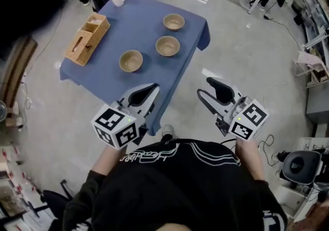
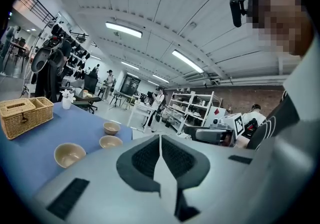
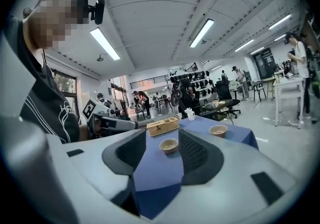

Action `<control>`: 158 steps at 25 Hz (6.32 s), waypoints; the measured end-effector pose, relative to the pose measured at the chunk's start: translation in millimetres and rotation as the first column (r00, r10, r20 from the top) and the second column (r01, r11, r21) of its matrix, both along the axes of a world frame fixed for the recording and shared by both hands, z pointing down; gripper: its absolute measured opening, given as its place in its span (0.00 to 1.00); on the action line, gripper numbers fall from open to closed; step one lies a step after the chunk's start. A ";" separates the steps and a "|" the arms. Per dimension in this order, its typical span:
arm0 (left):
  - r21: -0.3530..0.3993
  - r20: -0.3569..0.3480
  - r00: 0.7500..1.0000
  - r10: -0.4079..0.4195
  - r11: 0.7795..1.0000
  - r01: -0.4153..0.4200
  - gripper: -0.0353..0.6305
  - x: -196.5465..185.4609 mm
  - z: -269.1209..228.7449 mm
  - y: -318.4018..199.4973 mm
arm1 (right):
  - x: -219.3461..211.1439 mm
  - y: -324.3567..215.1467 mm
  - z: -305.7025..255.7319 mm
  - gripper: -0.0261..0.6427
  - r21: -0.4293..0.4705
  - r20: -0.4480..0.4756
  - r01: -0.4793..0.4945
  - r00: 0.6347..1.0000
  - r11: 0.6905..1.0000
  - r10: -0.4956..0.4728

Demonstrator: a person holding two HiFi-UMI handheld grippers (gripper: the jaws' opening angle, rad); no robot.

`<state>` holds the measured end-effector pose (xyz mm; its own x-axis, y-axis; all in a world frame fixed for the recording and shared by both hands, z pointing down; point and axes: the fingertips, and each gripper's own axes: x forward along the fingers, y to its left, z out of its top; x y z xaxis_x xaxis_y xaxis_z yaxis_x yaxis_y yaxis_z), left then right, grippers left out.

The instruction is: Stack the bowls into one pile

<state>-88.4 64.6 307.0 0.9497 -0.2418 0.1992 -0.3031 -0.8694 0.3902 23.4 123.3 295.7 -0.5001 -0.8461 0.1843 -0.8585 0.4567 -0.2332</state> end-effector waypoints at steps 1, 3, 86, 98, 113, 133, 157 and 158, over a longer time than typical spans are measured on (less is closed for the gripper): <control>-0.001 0.004 1.000 0.004 1.000 -0.004 0.10 2.1 2.8 -9.1 | 2.4 -9.1 2.3 0.34 -0.004 -0.001 -0.006 1.000 1.000 0.006; -0.008 0.012 1.000 0.012 1.000 -0.012 0.10 6.5 9.0 -25.7 | 6.7 -25.6 6.7 0.35 -0.009 0.001 -0.017 1.000 1.000 0.017; -0.059 0.233 0.816 -0.529 0.830 0.555 0.10 128.9 95.6 -286.8 | 207.0 -404.4 221.1 0.36 -0.474 -0.008 0.187 0.976 0.860 -0.216; -0.081 0.247 0.792 -0.559 0.802 0.591 0.10 107.0 108.9 -294.2 | 204.6 -426.1 241.8 0.25 -0.558 0.090 0.153 0.988 0.815 -0.123; -0.094 0.259 0.777 -0.574 0.786 0.611 0.10 87.0 116.4 -288.9 | 204.1 -432.5 242.8 0.12 -0.580 0.094 0.108 0.993 0.807 -0.065; -0.136 0.270 0.813 -0.517 0.815 0.563 0.10 42.3 108.2 -254.2 | 156.5 -392.1 173.2 0.11 -0.502 0.166 0.088 0.986 0.861 -0.004; -0.172 0.260 0.812 -0.523 0.802 0.572 0.10 14.6 120.6 -211.9 | 106.7 -320.2 208.1 0.11 -0.586 0.113 0.134 0.990 0.799 -0.083; -0.173 0.264 0.811 -0.523 0.801 0.573 0.10 13.9 121.9 -210.4 | 105.2 -319.6 210.1 0.11 -0.588 0.111 0.135 0.990 0.797 -0.085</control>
